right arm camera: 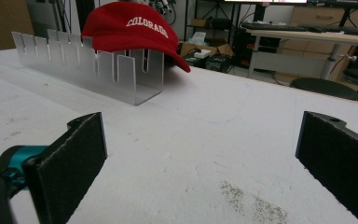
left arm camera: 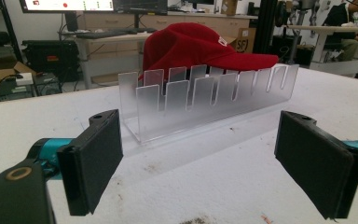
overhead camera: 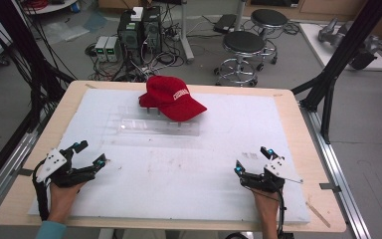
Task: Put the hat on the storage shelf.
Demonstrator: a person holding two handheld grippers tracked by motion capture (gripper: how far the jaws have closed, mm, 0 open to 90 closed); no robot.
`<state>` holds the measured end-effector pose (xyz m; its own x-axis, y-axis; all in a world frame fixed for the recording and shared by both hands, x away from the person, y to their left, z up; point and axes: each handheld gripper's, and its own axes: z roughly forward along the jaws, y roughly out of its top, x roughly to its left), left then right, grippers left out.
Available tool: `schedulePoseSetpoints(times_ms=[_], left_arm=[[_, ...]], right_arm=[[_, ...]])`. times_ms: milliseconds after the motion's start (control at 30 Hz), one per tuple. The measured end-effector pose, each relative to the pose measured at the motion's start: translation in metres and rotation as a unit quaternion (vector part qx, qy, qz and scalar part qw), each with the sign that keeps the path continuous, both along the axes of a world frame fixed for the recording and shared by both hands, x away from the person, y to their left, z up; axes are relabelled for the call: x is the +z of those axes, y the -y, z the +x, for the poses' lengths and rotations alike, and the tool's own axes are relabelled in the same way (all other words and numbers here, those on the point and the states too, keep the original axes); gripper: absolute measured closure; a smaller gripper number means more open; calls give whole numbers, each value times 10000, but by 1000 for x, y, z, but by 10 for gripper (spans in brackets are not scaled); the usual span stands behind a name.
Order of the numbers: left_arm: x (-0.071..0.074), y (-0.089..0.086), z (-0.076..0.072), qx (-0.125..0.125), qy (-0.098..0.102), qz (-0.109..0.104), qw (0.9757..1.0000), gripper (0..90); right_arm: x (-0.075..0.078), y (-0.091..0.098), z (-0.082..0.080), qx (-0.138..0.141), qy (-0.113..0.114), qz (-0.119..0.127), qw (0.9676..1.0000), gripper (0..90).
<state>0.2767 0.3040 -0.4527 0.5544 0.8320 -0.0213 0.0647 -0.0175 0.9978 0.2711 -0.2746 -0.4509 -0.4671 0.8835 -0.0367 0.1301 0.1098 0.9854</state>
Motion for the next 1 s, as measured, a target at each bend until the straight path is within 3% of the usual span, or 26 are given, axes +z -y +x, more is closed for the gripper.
schedulePoseSetpoints(times_ms=[200, 267, 800, 933, 1000], left_arm=[[0, 0, 0, 16, -14, -22, 10000, 153], [0, 0, 0, 12, -12, -9, 10000, 154], [0, 0, 1, 16, -16, -20, 10000, 154], [1, 0, 3, 33, -140, -21, 9999, 154], [2, -1, 6, -30, -322, -72, 9995, 151]], right_arm=[[0, 1, 1, 8, -22, 27, 10000, 7], [0, 2, 2, -12, -86, 160, 9998, 7], [0, 2, 2, -17, -60, 96, 9999, 7], [0, 1, 2, -10, -77, 53, 10000, 7], [0, 1, 2, -13, -75, 36, 10000, 7]])
